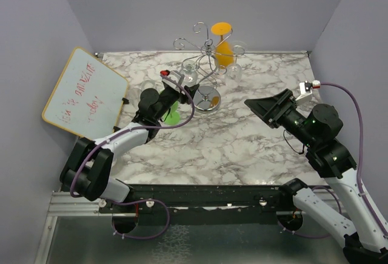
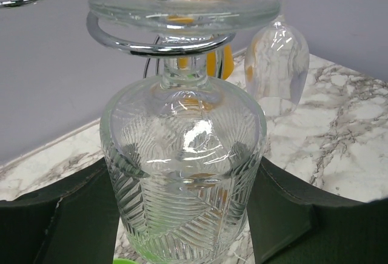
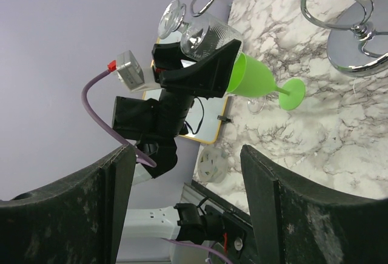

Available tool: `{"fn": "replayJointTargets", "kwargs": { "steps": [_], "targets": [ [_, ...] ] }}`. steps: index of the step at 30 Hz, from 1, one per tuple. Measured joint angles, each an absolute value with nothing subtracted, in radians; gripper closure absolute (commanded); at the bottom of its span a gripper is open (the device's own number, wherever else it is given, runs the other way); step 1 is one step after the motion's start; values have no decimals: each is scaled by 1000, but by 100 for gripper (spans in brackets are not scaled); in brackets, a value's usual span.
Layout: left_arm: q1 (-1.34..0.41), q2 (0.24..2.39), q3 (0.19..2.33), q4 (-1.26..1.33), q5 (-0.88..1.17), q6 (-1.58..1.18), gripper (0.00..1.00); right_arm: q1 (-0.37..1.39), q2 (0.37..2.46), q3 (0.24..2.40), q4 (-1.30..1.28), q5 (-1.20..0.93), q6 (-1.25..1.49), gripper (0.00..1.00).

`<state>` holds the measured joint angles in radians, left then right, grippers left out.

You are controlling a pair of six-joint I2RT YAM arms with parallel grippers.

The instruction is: Place the wine glass upside down on the wine glass rack

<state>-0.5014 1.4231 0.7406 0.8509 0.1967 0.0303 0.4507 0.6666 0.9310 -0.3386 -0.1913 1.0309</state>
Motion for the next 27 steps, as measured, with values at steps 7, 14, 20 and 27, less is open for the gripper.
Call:
{"fn": "replayJointTargets", "kwargs": {
  "steps": [7,14,20,27],
  "targets": [
    [-501,1427,761,808,213,56,43,451,666,931,-339,-191,1031,26],
    [-501,1425,761,799,216,34,27,451,664,931,-339,-191,1031,26],
    [-501,1391,792,667,218,17,19,451,653,931,-339,-191,1019,26],
    [-501,1374,792,587,221,12,1,451,624,931,-339,-191,1015,26]
  ]
}}
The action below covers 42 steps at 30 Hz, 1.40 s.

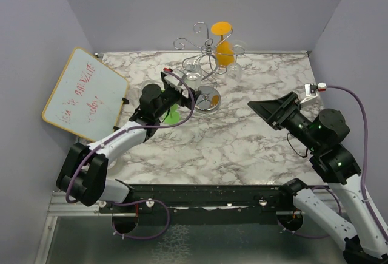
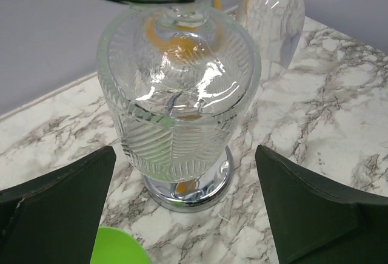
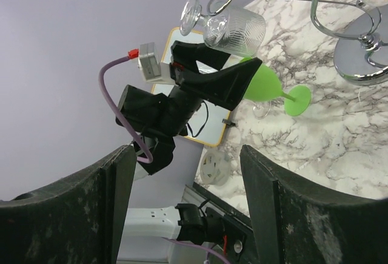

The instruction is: Place the wine glass upside down on the wine glass rack

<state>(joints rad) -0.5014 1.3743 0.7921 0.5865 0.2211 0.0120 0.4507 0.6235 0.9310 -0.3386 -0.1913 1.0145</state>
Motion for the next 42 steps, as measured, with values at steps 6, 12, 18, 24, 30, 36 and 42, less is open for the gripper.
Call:
{"fn": "replayJointTargets", "kwargs": {
  "steps": [6,12,18,24,30,36,42],
  "targets": [
    [-501,1369,792,559,220,11,1,451,614,931,-340,-190,1014,26],
    [-501,1274,792,468,217,-15,1,451,612,931,-340,-187,1012,26],
    [-501,1131,794,299,173,-54,8,451,612,930,-340,-180,1012,26],
    [-501,1036,794,99,107,-103,11,451,601,916,-341,-175,1012,26],
    [-501,973,797,-20,46,-148,27,451,597,897,-340,-172,1012,26],
    [-501,1060,843,-96,33,-173,44,451,596,878,-340,-172,1012,26],
    [-501,1151,884,-114,32,-179,49,451,596,873,-340,-169,1011,27]
  ]
}}
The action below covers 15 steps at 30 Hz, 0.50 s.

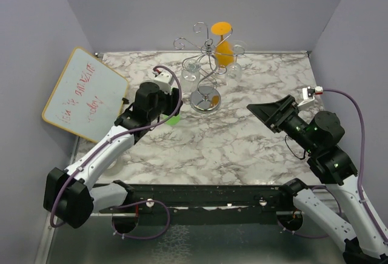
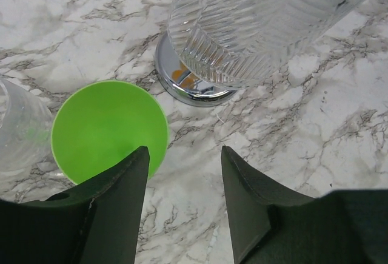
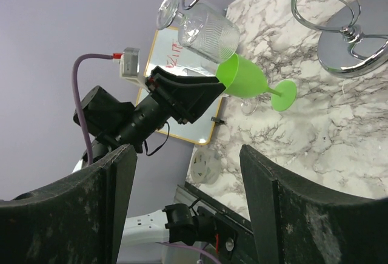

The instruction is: Place the wine glass upside down on the wine glass rack

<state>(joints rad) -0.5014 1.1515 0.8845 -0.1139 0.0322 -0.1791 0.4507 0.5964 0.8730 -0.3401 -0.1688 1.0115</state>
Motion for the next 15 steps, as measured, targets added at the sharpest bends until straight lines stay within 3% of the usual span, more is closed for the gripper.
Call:
{"fn": "replayJointTargets", "kwargs": {
  "steps": [15],
  "targets": [
    [-501,1342,978,-137,-28,-182,63,451,551,833,-349,-130,1029,28]
  ]
}}
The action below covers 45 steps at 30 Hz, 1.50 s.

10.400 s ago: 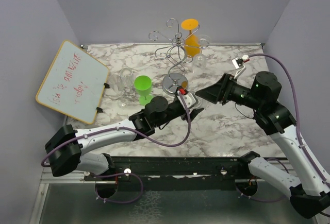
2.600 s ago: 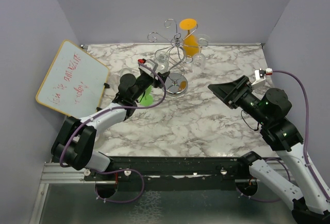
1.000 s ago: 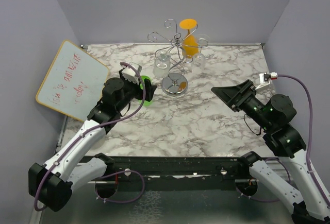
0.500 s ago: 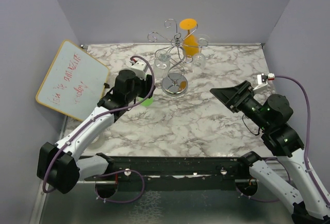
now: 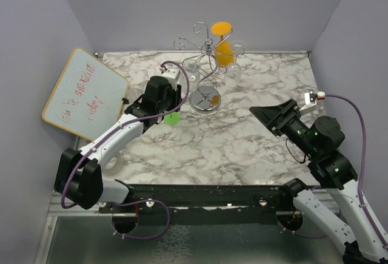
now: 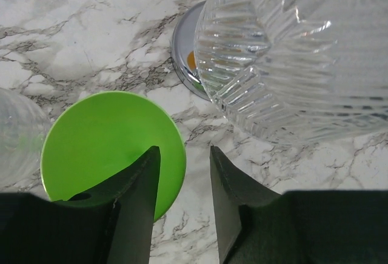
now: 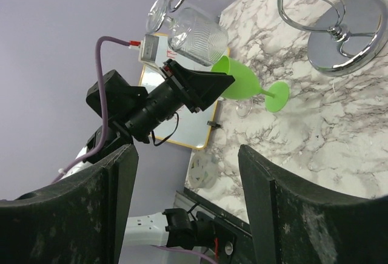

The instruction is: Place the wine glass upside down on the wine glass rack

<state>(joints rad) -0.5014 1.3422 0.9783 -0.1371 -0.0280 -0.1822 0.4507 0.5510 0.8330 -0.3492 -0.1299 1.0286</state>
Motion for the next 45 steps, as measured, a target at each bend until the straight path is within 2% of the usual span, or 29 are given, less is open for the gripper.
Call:
{"fn": "replayJointTargets", "kwargs": {
  "steps": [3,6,8,13,23,28,34,39,45],
  "targets": [
    [-501,1345,988,-167,-27,-180,65,451,535,823,-356,-128,1037,28],
    [-501,1345,991,-200,-27,-179,71,451,529,813,-363,-129,1040,29],
    [-501,1346,991,-228,-26,-179,77,451,529,810,-366,-136,1043,29],
    [-501,1339,989,-279,-19,-178,100,451,527,799,-375,-152,1051,30],
    [-501,1138,945,-339,35,-227,100,451,547,776,-409,-161,1126,24],
    [-516,988,873,-257,46,-396,100,451,536,646,-386,-146,1239,23],
    [-553,908,738,-118,55,-591,100,451,526,490,-300,-154,1418,21],
    [-645,908,572,96,65,-774,100,451,605,448,-175,-229,1511,19],
    [-824,956,559,246,-16,-839,100,451,664,456,-156,-260,1557,20]
  ]
}}
